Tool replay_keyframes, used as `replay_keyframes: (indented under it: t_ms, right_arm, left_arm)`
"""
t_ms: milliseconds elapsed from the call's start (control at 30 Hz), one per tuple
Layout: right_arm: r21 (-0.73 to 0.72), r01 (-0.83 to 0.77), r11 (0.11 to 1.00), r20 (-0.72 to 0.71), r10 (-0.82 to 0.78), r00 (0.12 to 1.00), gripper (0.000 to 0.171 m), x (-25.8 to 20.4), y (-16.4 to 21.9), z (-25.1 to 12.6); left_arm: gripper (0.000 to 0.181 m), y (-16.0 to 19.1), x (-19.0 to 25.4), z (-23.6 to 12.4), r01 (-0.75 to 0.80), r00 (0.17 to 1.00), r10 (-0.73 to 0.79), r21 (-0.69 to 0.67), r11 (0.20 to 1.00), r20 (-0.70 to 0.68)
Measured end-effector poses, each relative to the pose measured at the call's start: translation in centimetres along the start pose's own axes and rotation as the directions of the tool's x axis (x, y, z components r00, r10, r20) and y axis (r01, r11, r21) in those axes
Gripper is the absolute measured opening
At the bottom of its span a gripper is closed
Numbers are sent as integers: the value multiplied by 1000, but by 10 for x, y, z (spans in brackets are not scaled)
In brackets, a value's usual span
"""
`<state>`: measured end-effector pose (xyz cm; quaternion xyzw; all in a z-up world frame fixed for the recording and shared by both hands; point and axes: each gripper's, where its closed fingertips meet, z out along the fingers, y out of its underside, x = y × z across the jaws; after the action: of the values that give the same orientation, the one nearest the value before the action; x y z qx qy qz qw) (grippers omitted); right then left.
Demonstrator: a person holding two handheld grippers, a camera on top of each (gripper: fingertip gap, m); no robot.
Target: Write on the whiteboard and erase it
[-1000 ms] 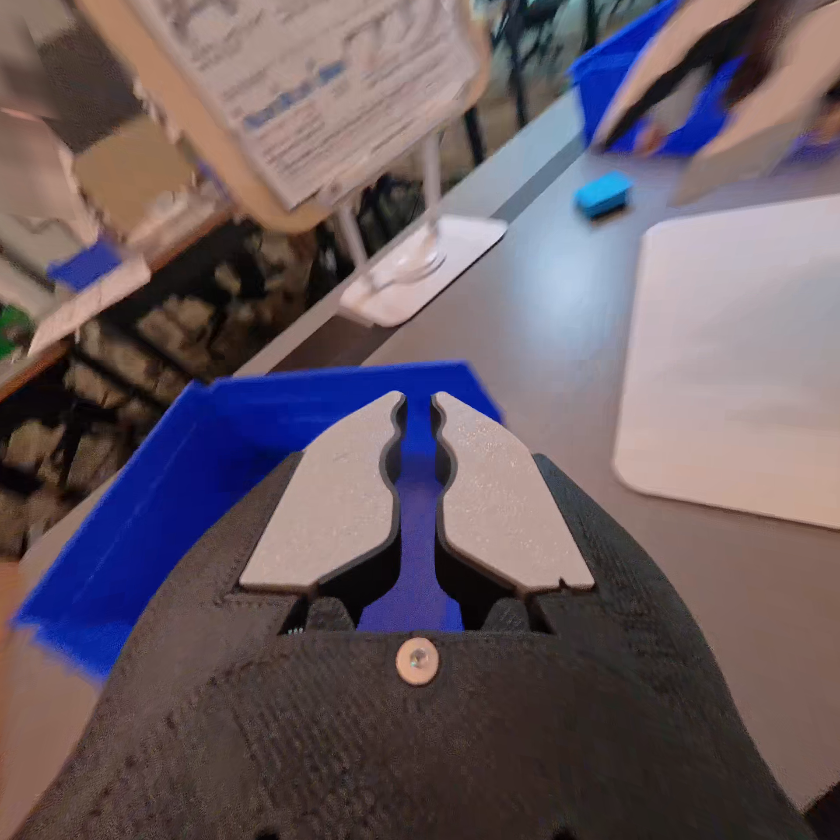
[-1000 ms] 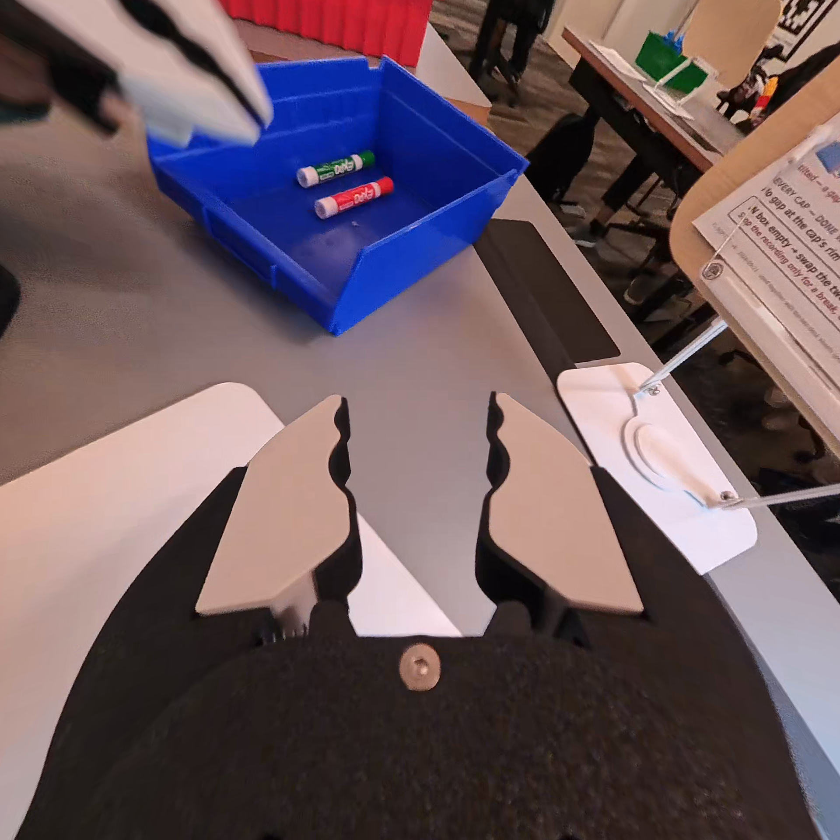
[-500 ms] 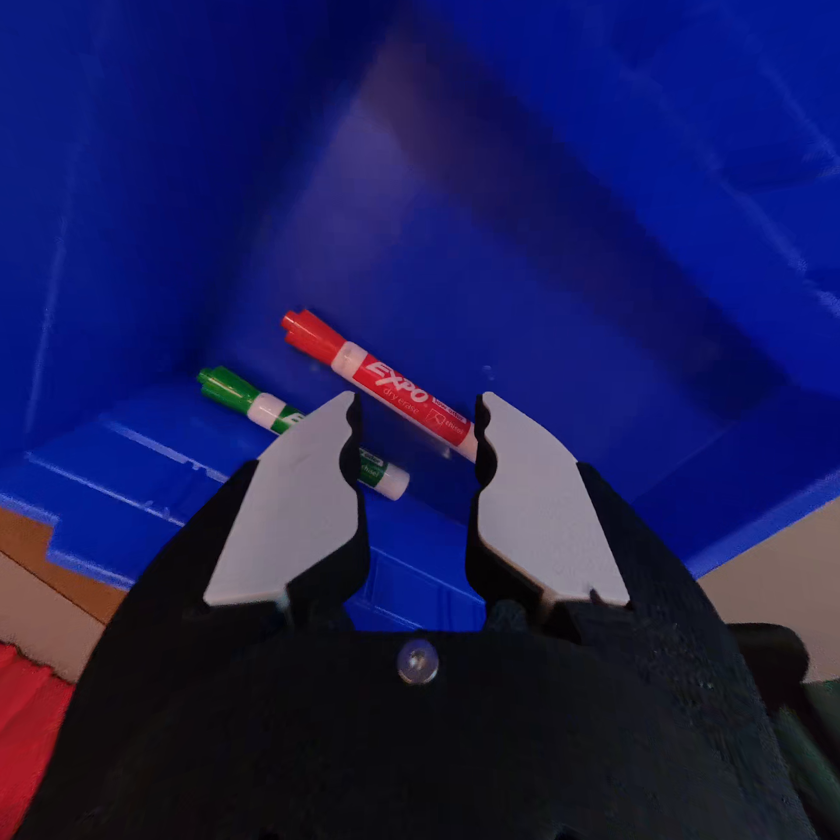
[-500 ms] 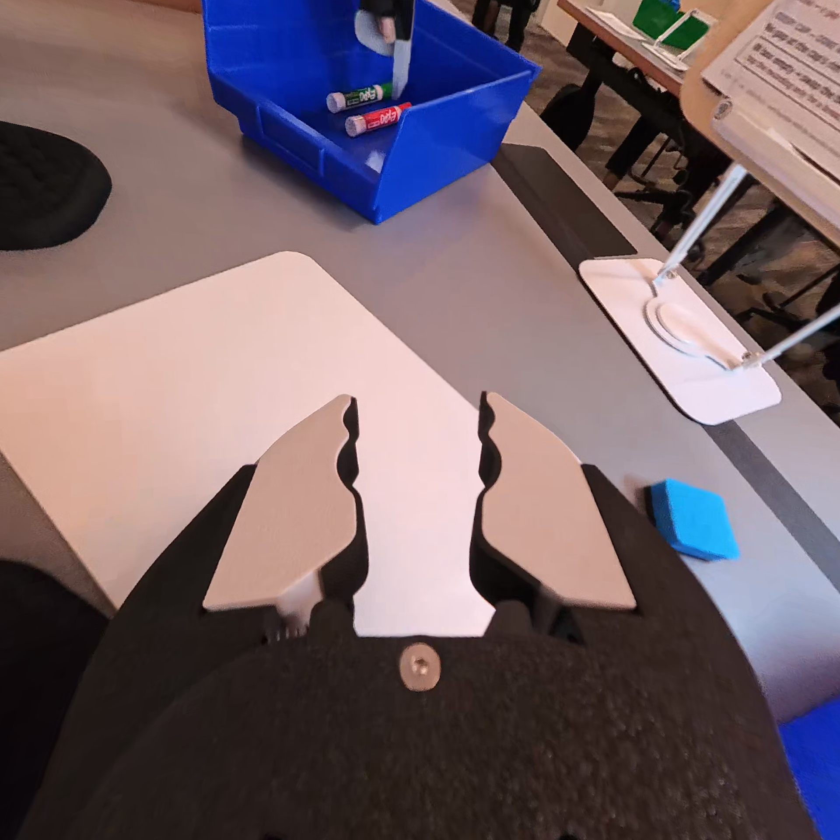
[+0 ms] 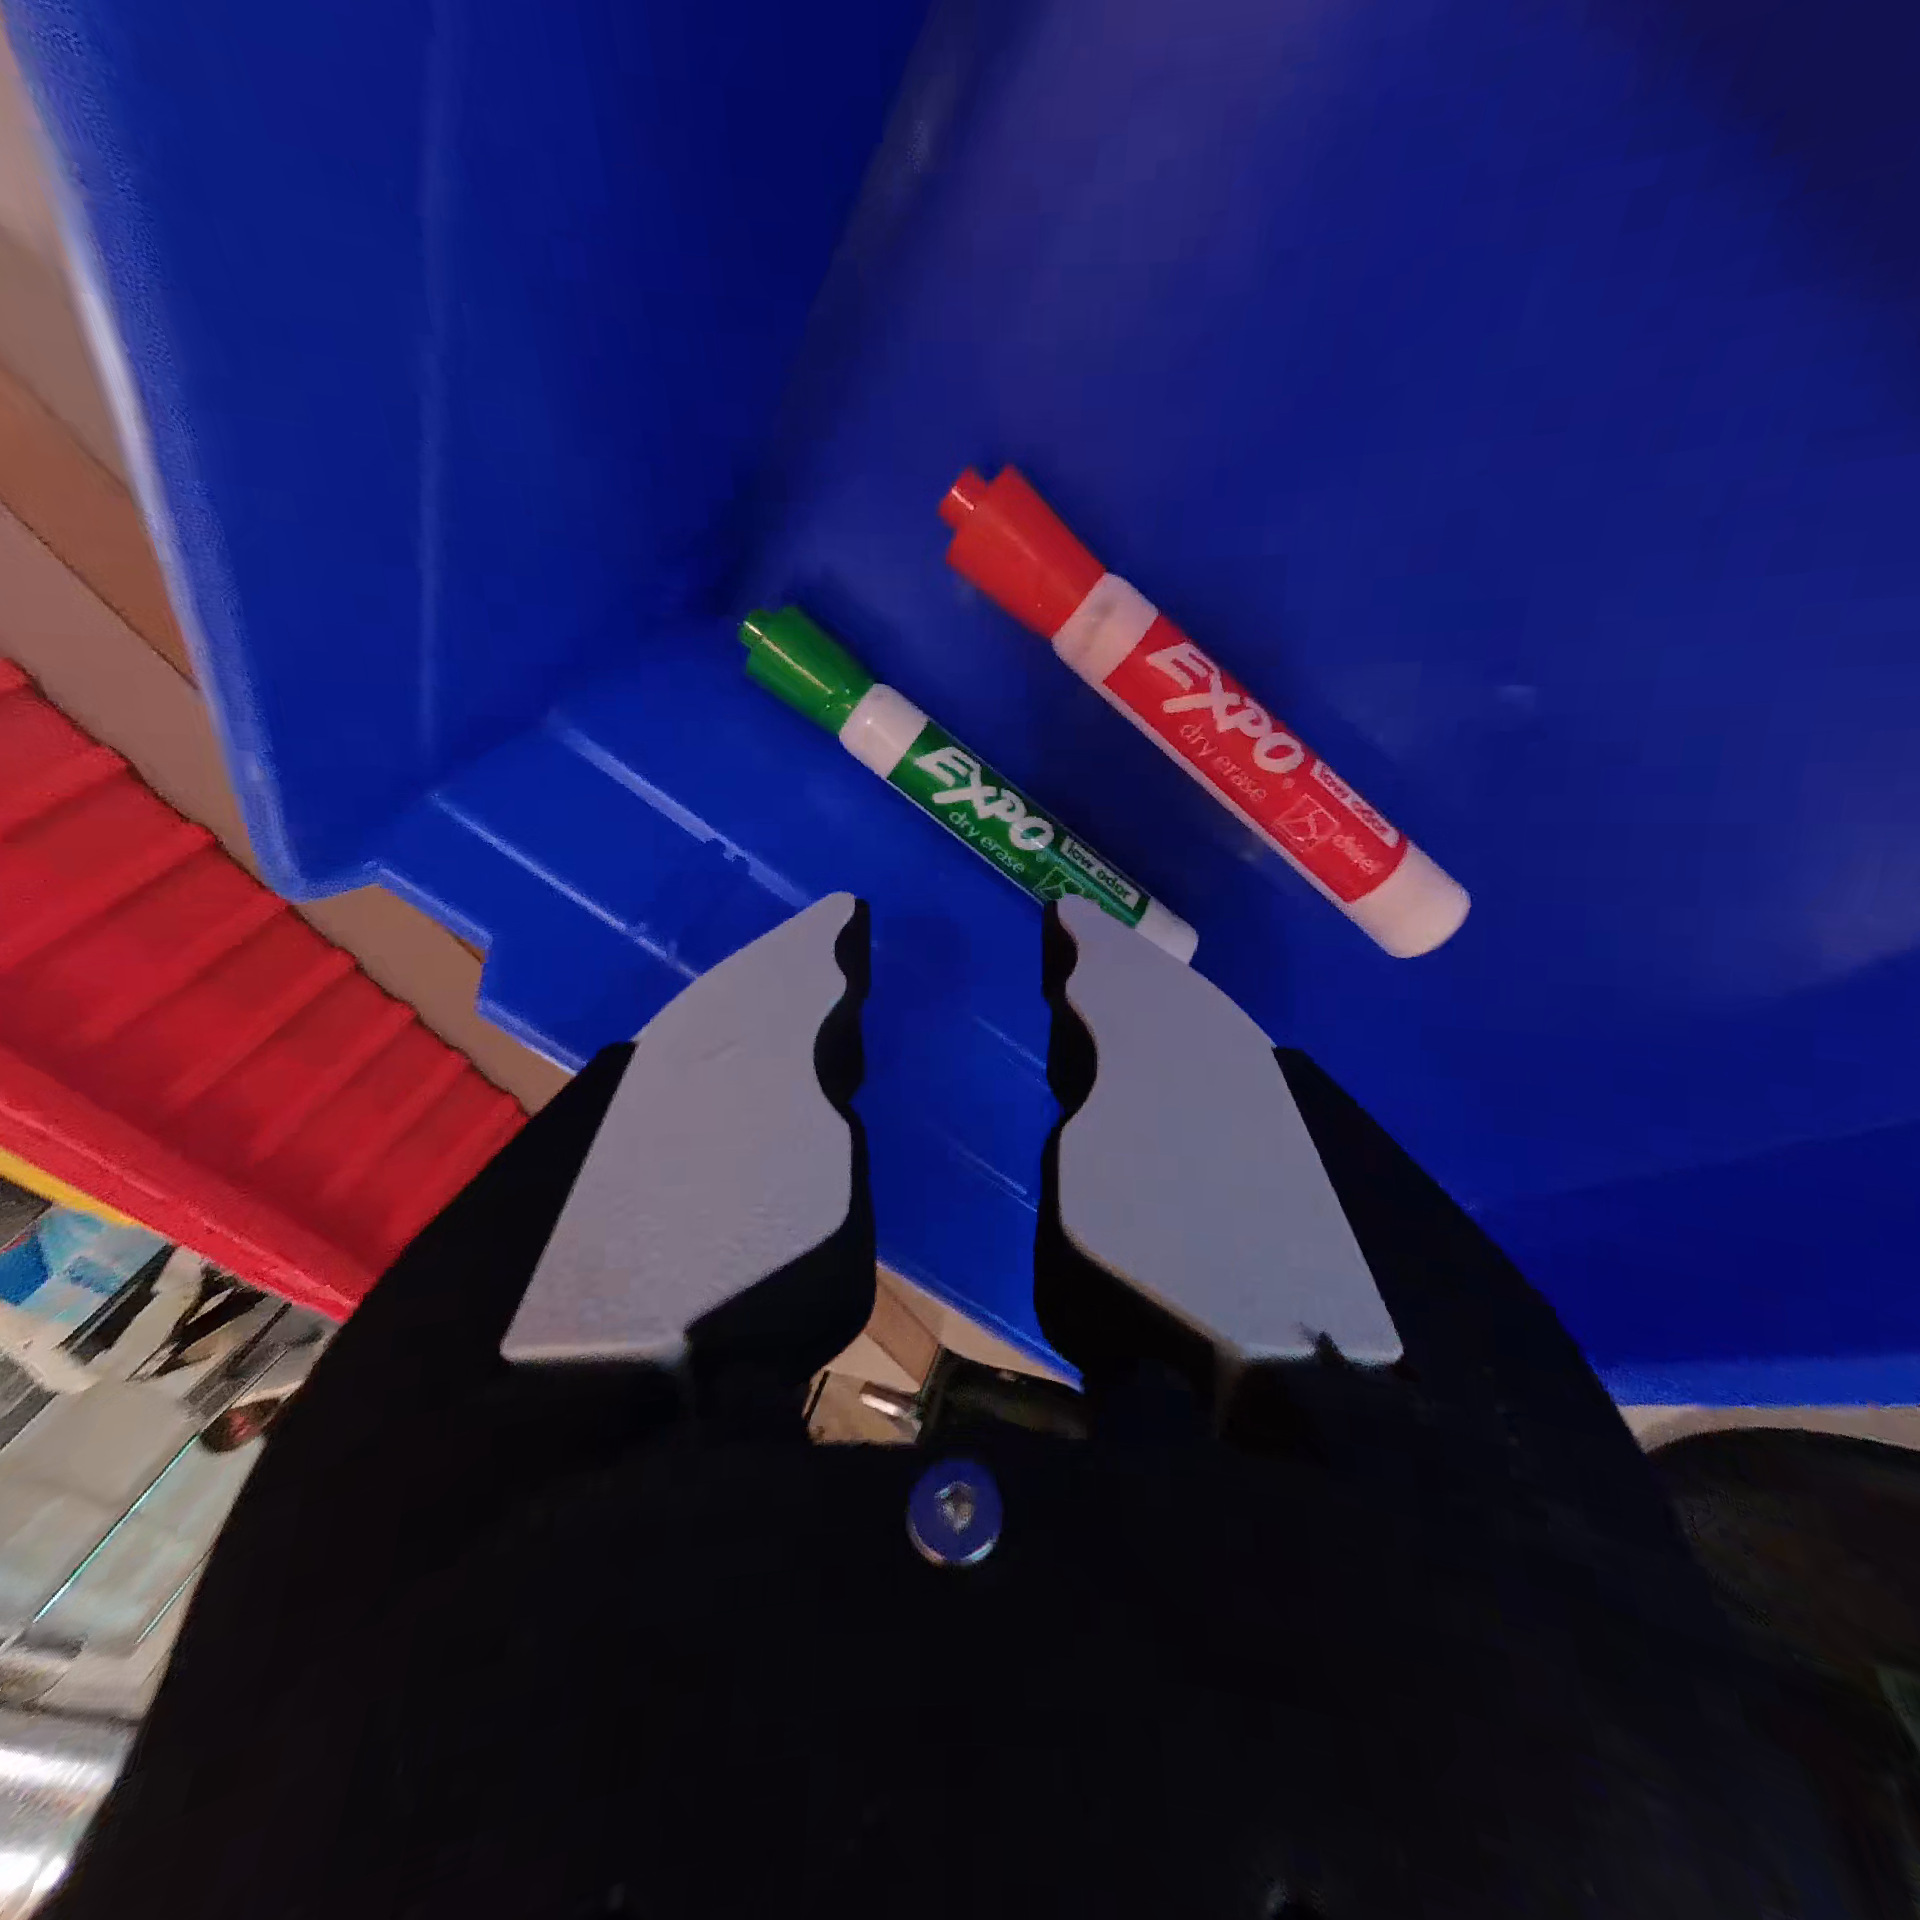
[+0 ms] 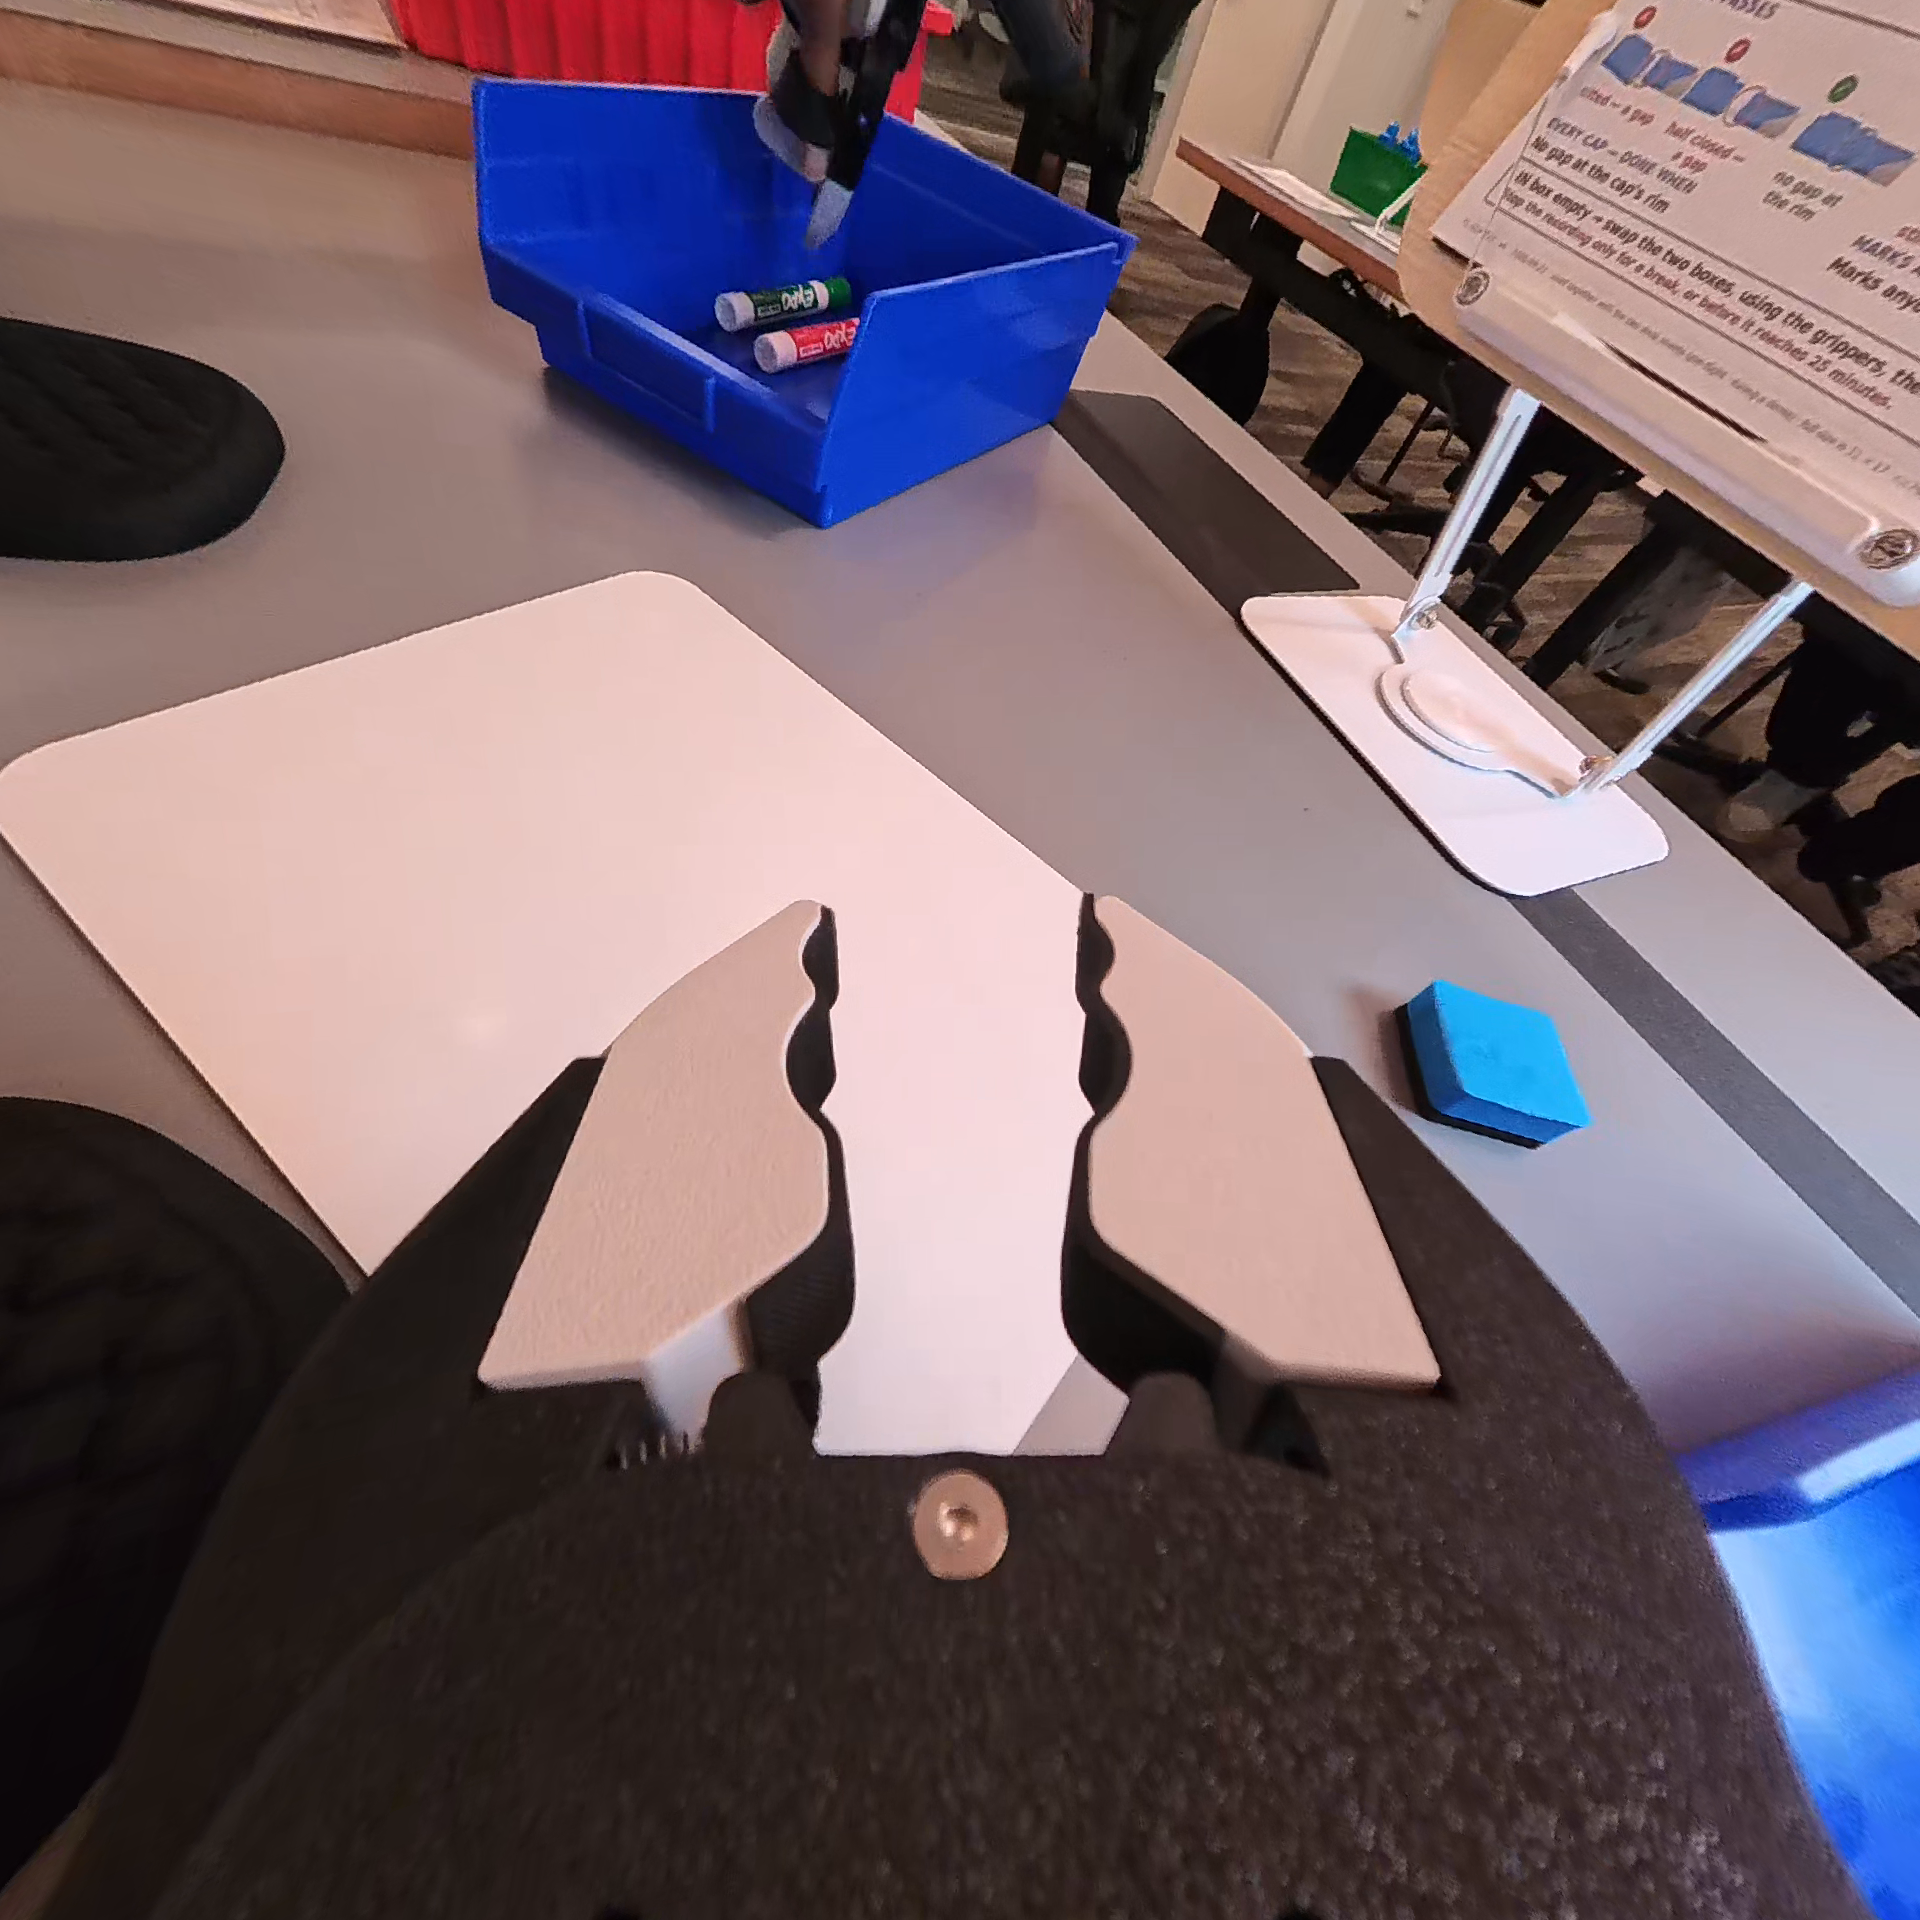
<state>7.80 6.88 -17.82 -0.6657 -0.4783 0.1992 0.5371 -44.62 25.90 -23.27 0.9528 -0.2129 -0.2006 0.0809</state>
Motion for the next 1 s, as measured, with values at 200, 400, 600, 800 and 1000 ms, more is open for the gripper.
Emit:
replay_keyframes:
  t_ms: [200,400,600,800,1000]
  right_arm:
    - [-13,19,1000,-6,-19,1000,44,-3,3,3]
    - [-18,-4,1000,-3,4,1000,43,-1,8,5]
    - [-20,-16,1000,-6,16,1000,43,3,10,6]
    - [-23,-20,1000,-1,20,1000,43,2,11,8]
    - [-20,-15,1000,-10,15,1000,42,3,10,6]
  left_arm:
    - [30,11,-8,26,-182,951,237,-262,948,198]
    - [30,17,3,39,-377,892,441,-380,845,97]
    - [33,4,25,42,-367,930,360,-138,920,-76]
    - [28,-40,31,6,-103,964,150,210,972,-220]
    - [36,-99,52,-30,323,852,-59,433,842,-520]
